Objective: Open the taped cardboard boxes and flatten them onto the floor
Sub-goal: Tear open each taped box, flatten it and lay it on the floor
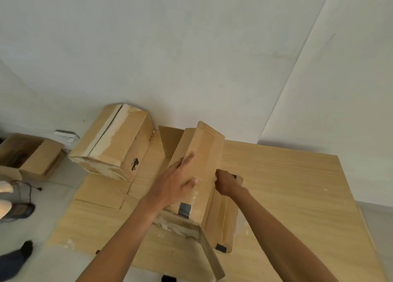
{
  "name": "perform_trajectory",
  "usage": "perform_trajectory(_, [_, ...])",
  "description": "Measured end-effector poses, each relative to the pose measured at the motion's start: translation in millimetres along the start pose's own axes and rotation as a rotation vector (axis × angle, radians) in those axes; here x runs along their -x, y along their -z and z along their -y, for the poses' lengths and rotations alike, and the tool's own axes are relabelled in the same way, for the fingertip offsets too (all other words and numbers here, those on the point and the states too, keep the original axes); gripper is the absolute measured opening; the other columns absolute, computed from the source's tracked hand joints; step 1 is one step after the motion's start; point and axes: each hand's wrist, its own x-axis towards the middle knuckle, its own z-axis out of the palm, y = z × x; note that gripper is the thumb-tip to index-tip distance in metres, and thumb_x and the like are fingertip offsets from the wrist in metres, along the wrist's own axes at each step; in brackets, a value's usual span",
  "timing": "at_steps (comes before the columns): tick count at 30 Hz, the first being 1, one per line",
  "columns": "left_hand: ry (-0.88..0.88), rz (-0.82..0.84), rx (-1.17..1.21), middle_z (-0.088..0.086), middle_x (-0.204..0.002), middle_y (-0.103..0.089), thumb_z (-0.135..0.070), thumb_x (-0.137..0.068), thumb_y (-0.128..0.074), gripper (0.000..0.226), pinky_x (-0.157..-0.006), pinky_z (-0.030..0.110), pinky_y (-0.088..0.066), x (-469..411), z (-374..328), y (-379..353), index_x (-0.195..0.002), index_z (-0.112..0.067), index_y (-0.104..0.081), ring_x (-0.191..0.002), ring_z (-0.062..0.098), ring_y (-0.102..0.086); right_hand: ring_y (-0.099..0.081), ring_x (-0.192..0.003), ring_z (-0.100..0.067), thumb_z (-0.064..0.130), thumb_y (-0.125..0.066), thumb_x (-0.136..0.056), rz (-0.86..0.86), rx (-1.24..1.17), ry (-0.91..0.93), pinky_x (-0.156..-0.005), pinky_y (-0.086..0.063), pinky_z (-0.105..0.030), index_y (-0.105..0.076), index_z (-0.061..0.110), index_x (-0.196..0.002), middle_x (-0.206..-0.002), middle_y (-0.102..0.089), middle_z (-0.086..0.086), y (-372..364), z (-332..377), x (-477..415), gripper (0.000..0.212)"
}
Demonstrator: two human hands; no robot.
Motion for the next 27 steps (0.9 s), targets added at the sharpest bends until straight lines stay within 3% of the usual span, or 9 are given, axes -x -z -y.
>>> perform_trajectory(4, [0.052, 0.07, 0.007, -0.018, -0.166, -0.013, -0.066, -0.093, -0.052, 0.086, -0.118, 0.051, -0.033, -12.0, 5.1, 9.5, -0.153, -0.056, 0.008, -0.15, 0.018, -0.029, -0.064, -0.105, -0.034, 0.006, -0.048, -0.099, -0.01, 0.829, 0.328, -0.073, -0.046, -0.037, -0.066, 0.004, -0.113, -0.12, -0.062, -0.013, 10.1, 10.9, -25.3, 0.023])
perform_trajectory(9, [0.045, 0.064, 0.048, -0.015, -0.164, -0.023, -0.068, -0.09, -0.056, 0.086, -0.117, 0.046, -0.037, -7.5, 10.1, 10.4, -0.153, -0.058, 0.002, -0.147, 0.017, -0.034, -0.064, -0.058, -0.032, 0.01, -0.07, -0.082, -0.199, 0.762, 0.44, -0.048, -0.035, -0.031, -0.067, 0.011, -0.077, -0.077, -0.067, -0.009, 30.7, 11.5, -38.5, 0.006])
perform_trajectory(11, [0.034, 0.044, 0.046, -0.015, -0.163, -0.026, -0.067, -0.09, -0.057, 0.086, -0.116, 0.043, -0.038, -4.6, 10.8, 7.7, -0.154, -0.057, -0.001, -0.146, 0.016, -0.036, -0.049, -0.034, -0.027, 0.009, -0.089, -0.06, -0.286, 0.807, 0.586, -0.04, -0.022, -0.023, -0.062, 0.016, -0.055, -0.058, -0.06, -0.005, 26.7, -0.2, -40.7, 0.029])
perform_trajectory(13, [0.029, 0.043, 0.059, -0.017, -0.162, -0.026, -0.066, -0.09, -0.058, 0.085, -0.117, 0.041, -0.036, -2.9, 12.0, 7.3, -0.154, -0.056, -0.003, -0.147, 0.014, -0.035, -0.051, -0.036, -0.027, 0.017, -0.087, -0.069, -0.29, 0.843, 0.598, -0.041, -0.022, -0.024, -0.068, 0.018, -0.067, -0.072, -0.068, -0.006, 27.3, -10.2, -42.8, 0.019])
perform_trajectory(14, [0.034, 0.048, 0.067, -0.017, -0.162, -0.025, -0.066, -0.09, -0.059, 0.086, -0.118, 0.041, -0.035, -2.0, 13.1, 9.1, -0.154, -0.056, -0.003, -0.147, 0.013, -0.034, -0.058, -0.043, -0.029, 0.025, -0.078, -0.082, -0.305, 0.806, 0.614, -0.042, -0.027, -0.027, -0.071, 0.017, -0.084, -0.086, -0.072, -0.007, 29.8, -11.6, -43.2, 0.01])
perform_trajectory(16, [0.05, 0.056, 0.083, -0.017, -0.162, -0.024, -0.067, -0.088, -0.06, 0.087, -0.12, 0.042, -0.03, -2.2, 17.9, 15.1, -0.154, -0.056, -0.006, -0.148, 0.013, -0.032, -0.068, -0.065, -0.032, 0.044, -0.056, -0.098, -0.323, 0.666, 0.521, -0.051, -0.039, -0.03, -0.066, 0.016, -0.107, -0.098, -0.074, -0.006, 31.7, -16.4, -43.3, 0.031])
perform_trajectory(18, [0.081, 0.077, 0.103, -0.019, -0.162, -0.022, -0.069, -0.086, -0.061, 0.087, -0.121, 0.041, -0.025, -5.3, 23.2, 26.8, -0.154, -0.057, -0.009, -0.148, 0.012, -0.03, -0.071, -0.079, -0.029, 0.055, -0.045, -0.1, -0.306, 0.503, 0.375, -0.062, -0.052, -0.034, -0.065, 0.021, -0.106, -0.094, -0.075, -0.002, 29.8, -24.1, -36.5, 0.04])
perform_trajectory(24, [0.197, 0.235, 0.034, -0.014, -0.163, -0.024, -0.047, -0.097, -0.06, 0.075, -0.117, 0.044, -0.035, -28.1, 54.0, 76.0, -0.147, -0.067, -0.008, -0.142, 0.019, -0.041, -0.07, -0.083, -0.013, 0.049, -0.054, -0.098, -0.392, -0.108, 0.111, -0.076, -0.058, -0.037, -0.068, 0.024, -0.101, -0.091, -0.074, 0.009, 11.0, -40.4, -18.5, 0.029])
perform_trajectory(27, [0.323, 0.108, 0.037, -0.001, -0.152, -0.043, -0.044, -0.095, -0.054, 0.063, -0.102, 0.046, -0.046, -32.0, 47.1, 74.3, -0.137, -0.072, -0.016, -0.117, 0.018, -0.055, -0.069, -0.089, -0.013, 0.044, -0.057, -0.099, -0.386, -0.192, 0.126, -0.079, -0.057, -0.036, -0.069, 0.021, -0.104, -0.094, -0.071, 0.009, 5.6, -32.0, -14.5, 0.027])
